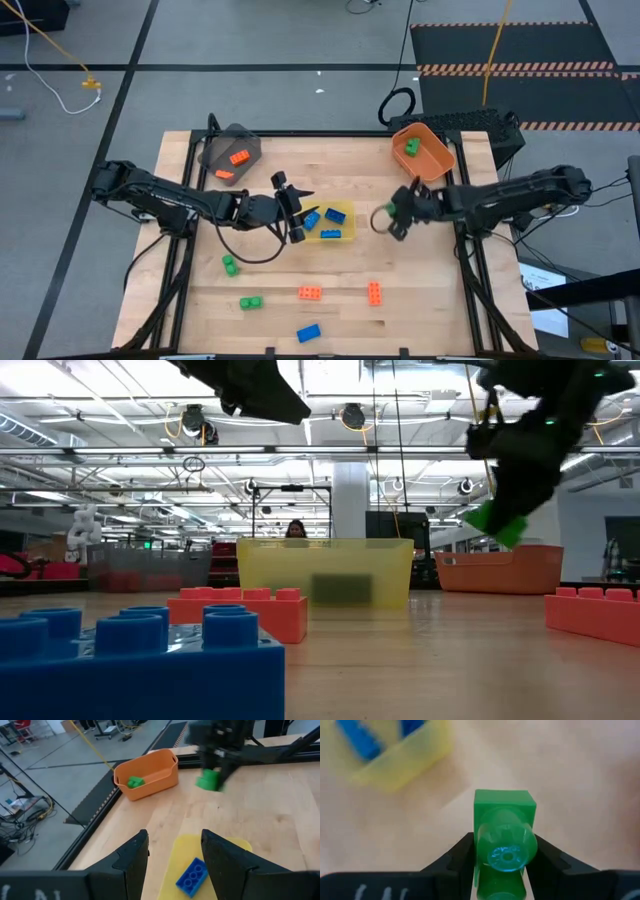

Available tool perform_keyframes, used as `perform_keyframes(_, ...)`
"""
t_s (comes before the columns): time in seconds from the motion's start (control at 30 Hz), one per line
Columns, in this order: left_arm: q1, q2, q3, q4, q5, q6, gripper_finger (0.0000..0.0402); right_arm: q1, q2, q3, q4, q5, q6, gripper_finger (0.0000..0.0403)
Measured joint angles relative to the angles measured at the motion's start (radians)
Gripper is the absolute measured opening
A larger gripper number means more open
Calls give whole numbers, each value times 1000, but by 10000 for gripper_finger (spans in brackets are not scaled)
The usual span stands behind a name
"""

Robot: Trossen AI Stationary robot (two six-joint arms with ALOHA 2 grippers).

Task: Sort & place blocks by color
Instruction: Put the green game piece into the orange bin

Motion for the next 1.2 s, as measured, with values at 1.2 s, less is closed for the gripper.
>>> perform_keyframes(1.2, 0, 0, 0, -7, 80, 0, 182, -879, 122, 177, -176, 24, -532, 122)
